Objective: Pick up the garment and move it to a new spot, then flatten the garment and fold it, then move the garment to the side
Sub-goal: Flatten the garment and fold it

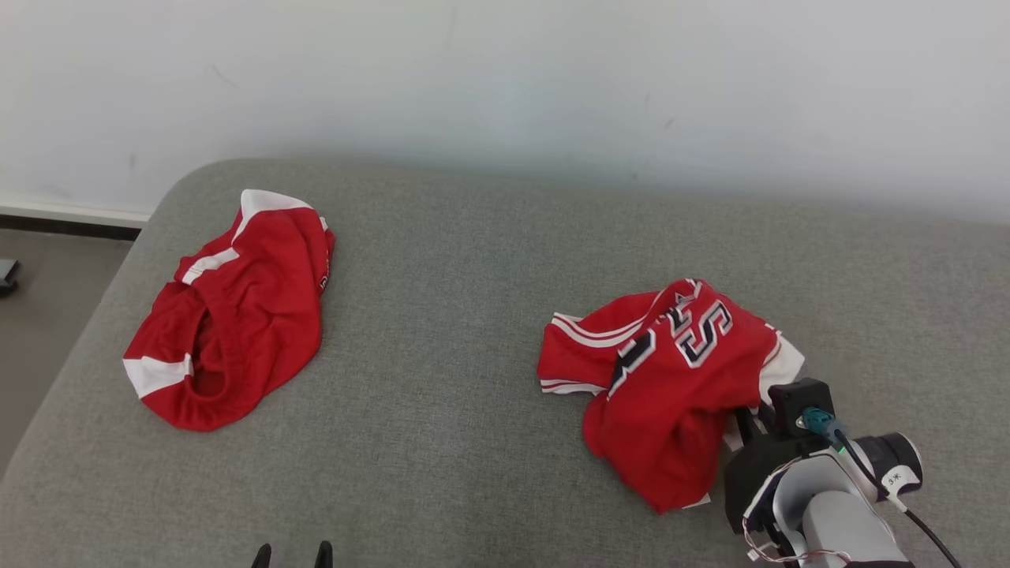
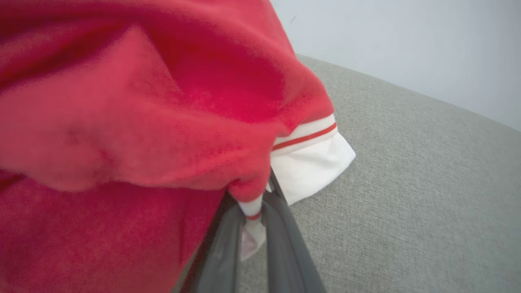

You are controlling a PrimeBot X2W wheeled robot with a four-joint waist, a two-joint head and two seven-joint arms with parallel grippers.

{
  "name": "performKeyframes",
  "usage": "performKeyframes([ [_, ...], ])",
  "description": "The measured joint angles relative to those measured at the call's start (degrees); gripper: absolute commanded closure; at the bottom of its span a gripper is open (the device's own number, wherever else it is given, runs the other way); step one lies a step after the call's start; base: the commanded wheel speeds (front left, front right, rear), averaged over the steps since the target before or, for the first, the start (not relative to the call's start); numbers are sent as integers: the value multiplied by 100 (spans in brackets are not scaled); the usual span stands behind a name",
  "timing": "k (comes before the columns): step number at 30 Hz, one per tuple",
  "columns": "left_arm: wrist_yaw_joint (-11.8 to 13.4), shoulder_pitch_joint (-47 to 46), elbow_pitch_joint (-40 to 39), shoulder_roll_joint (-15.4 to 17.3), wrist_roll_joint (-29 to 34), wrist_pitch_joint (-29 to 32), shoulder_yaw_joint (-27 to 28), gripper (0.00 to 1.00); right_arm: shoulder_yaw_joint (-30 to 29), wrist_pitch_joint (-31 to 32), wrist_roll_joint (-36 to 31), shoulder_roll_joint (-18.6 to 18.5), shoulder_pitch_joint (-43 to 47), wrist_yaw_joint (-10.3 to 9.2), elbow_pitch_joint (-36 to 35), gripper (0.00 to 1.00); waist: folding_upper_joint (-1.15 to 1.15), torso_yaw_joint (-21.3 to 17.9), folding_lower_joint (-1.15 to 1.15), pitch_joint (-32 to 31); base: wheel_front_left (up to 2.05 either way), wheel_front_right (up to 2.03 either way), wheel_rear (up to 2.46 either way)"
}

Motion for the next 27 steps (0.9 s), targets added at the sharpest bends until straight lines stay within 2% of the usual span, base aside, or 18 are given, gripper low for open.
performKeyframes([
  [3, 0, 6, 12, -10, -15, 0, 44, 0, 21, -213, 9, 59, -25, -1, -190, 100, 0, -22, 0, -51, 0, 0, 0],
  [7, 0, 42, 11, -36, -20, 0, 165, 0, 437, -358, 189, 127, -116, 0, -595, 100, 0, -124, 0, -165, 0, 0, 0],
  [16, 0, 91, -8, -78, -19, 0, 213, 0, 1269, 182, 668, 154, -659, 0, -1719, 100, -1, -451, -2, -397, 0, 0, 0],
  [22, 0, 94, -25, -109, -16, 0, 242, 0, 1047, 311, 1341, 156, -945, 0, -2199, 100, -1, -575, -1, -476, 0, 0, 0],
  [27, 0, 98, -36, -120, -15, 0, 243, 0, 526, 414, 1051, 165, -786, 0, -1872, 100, -1, -630, -1, -422, 0, 0, 0],
])
